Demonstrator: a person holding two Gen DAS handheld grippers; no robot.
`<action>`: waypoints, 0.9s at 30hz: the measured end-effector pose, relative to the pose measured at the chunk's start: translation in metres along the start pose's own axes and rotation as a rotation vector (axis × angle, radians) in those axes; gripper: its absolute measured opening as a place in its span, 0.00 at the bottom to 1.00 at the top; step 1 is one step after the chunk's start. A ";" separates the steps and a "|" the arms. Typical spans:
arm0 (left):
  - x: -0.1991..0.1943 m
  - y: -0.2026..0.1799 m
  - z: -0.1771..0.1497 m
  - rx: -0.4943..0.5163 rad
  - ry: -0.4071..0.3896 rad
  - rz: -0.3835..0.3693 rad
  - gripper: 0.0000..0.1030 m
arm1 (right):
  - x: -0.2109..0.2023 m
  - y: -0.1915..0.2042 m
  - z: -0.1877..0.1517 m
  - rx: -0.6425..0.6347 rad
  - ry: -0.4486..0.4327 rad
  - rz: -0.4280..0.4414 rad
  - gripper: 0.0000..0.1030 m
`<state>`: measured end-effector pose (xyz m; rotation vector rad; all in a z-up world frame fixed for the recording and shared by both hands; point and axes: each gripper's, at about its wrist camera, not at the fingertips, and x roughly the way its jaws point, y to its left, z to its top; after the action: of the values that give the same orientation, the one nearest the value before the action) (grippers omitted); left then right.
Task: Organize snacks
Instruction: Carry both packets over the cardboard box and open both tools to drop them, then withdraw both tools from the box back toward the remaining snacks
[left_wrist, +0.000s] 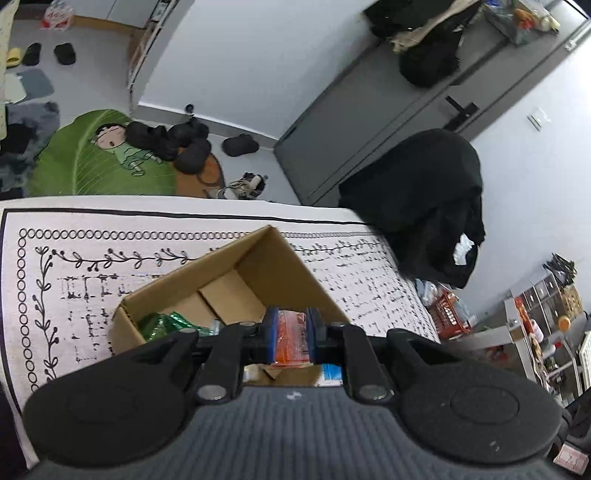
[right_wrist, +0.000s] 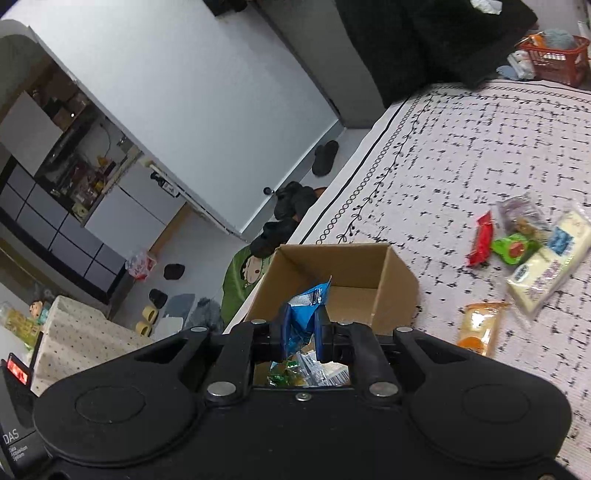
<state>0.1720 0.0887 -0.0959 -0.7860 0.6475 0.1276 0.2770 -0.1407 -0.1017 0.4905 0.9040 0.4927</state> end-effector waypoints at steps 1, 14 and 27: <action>0.002 0.003 0.001 -0.007 0.003 0.003 0.14 | 0.004 0.001 0.000 -0.002 0.005 -0.001 0.13; 0.027 0.029 0.012 -0.083 0.015 0.044 0.14 | 0.021 0.008 -0.001 -0.059 0.038 -0.122 0.61; 0.015 0.018 0.009 -0.046 -0.019 0.088 0.53 | -0.022 -0.011 0.007 0.029 -0.086 -0.408 0.91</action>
<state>0.1819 0.1054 -0.1109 -0.8001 0.6634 0.2301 0.2732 -0.1633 -0.0912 0.3382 0.9011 0.0867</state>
